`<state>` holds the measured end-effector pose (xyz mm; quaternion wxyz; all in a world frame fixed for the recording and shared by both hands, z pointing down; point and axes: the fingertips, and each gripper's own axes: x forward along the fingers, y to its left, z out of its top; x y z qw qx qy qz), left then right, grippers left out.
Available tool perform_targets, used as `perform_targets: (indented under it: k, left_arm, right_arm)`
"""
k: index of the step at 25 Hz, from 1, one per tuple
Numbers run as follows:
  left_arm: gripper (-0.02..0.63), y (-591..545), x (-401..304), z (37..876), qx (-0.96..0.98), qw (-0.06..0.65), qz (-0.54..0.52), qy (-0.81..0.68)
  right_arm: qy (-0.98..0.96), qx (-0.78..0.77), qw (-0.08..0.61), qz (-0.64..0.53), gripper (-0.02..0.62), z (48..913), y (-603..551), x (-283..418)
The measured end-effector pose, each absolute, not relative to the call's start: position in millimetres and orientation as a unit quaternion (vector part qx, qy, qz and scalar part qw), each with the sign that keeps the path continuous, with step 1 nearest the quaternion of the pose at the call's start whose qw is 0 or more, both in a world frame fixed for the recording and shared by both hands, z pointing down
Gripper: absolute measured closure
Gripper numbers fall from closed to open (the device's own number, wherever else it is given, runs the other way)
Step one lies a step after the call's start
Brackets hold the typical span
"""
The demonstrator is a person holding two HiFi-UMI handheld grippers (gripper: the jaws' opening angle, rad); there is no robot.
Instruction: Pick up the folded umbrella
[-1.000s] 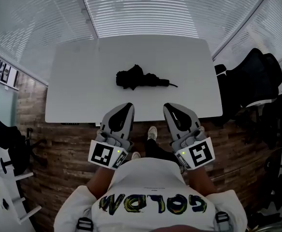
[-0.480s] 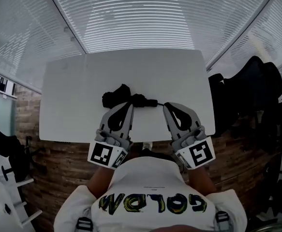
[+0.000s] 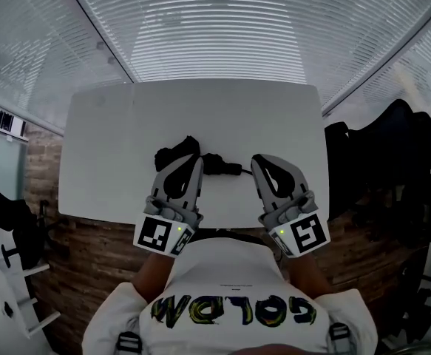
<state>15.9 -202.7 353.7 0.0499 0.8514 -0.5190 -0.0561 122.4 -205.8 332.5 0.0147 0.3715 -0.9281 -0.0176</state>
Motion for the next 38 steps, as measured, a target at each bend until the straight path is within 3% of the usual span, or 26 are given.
perform_targets:
  k: [21, 30, 38]
  left_arm:
    - [0.597, -223, -67, 350, 0.855, 0.052, -0.059, -0.513]
    - [0.597, -217, -81, 356, 0.850, 0.059, -0.060, -0.519]
    - [0.597, -215, -87, 359, 0.848, 0.063, -0.058, -0.523]
  right_arm:
    - [-0.927, 0.370, 0.049, -0.031, 0.575, 337, -230, 40]
    - [-0.937, 0.314, 0.150, -0.019, 0.495, 405, -233, 8]
    - [-0.927, 0.238, 0.285, -0.047, 0.423, 480, -236, -18]
